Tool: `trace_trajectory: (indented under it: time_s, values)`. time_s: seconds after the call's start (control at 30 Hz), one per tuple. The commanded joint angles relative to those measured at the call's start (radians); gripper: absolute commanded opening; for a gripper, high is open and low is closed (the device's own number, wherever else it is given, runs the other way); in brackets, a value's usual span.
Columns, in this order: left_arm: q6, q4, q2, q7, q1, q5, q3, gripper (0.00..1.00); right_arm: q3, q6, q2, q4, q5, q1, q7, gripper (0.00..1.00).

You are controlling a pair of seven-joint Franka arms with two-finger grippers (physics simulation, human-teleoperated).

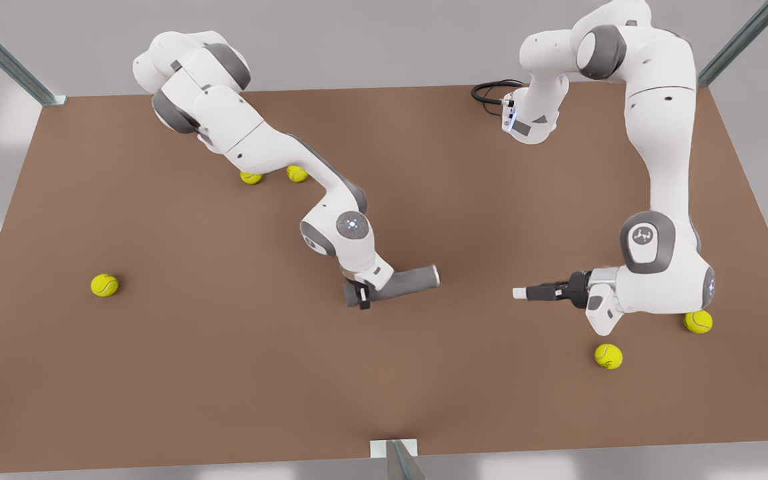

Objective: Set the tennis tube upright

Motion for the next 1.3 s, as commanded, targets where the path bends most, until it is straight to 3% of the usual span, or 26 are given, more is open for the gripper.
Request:
trace_trajectory:
  time_s: [0.0, 0.1, 0.17, 0.23, 0.3, 0.33, 0.4, 0.47, 0.53, 0.63, 0.67, 0.7, 0.9, 1.0, 1.27]
  values:
    - [0.017, -0.002, 0.006, 0.002, 0.0, -0.058, 0.0, 0.99, 0.0, 0.0, -0.002, 0.0, 0.0, -0.003, -0.002, 1.0]
    - [0.073, -0.042, -0.004, -0.002, -0.027, -0.062, -0.002, 0.99, 0.0, -0.012, -0.038, 0.011, 0.045, -0.011, -0.005, 1.0]
    - [0.14, -0.111, -0.015, 0.009, -0.02, -0.112, -0.025, 0.99, 0.055, -0.041, -0.198, -0.107, 0.08, -0.136, -0.005, 1.0]
    - [0.218, -0.156, -0.007, 0.017, -0.017, -0.178, -0.048, 0.99, 0.29, -0.172, -0.319, -0.175, 0.125, -0.506, -0.003, 1.0]
    - [0.255, -0.289, -0.055, 0.02, 0.016, -0.319, -0.066, 0.99, 0.468, -0.295, -0.48, -0.278, 0.201, -0.92, 0.055, 1.0]
    - [0.352, -0.383, -0.089, 0.061, 0.036, -0.387, -0.126, 0.99, 0.505, -0.394, -0.555, -0.285, 0.261, -1.066, 0.136, 1.0]
    - [0.416, -0.429, -0.087, 0.139, 0.038, -0.419, -0.152, 0.99, 0.506, -0.531, -0.612, -0.262, 0.33, -1.239, 0.296, 1.0]
    - [0.494, -0.473, -0.084, 0.17, 0.036, -0.466, -0.187, 0.99, 0.5, -0.606, -0.675, -0.219, 0.35, -1.33, 0.325, 1.0]
    - [0.513, -0.518, -0.09, 0.232, 0.036, -0.532, -0.196, 0.99, 0.499, -0.637, -0.747, -0.23, 0.35, -1.318, 0.377, 1.0]
    - [0.556, -0.551, -0.09, 0.291, 0.036, -0.574, -0.226, 0.99, -0.037, -0.735, -0.839, -0.219, 0.35, -0.732, 0.494, 1.0]
    - [0.557, -0.553, -0.073, 0.333, 0.035, -0.6, -0.226, 0.99, -0.156, -0.79, -0.855, -0.206, 0.349, -0.582, 0.532, 1.0]
    - [0.585, -0.559, -0.064, 0.368, 0.023, -0.635, -0.226, 0.99, -0.184, -0.816, -0.853, -0.17, 0.339, -0.537, 0.541, 1.0]
    - [0.629, -0.553, 0.035, 0.557, 0.016, -0.73, -0.226, 0.99, -0.133, -0.783, -0.85, -0.17, 0.395, -0.546, 0.577, 1.0]
    - [0.631, -0.53, 0.077, 0.594, 0.016, -0.732, -0.226, 0.99, -0.133, -0.72, -0.832, -0.173, 0.445, -0.67, 0.572, 1.0]
    - [0.631, -0.475, 0.164, 0.667, -0.008, -0.786, -0.226, 0.99, -0.052, -0.692, -0.822, -0.176, 0.445, -0.661, 0.577, 1.0]
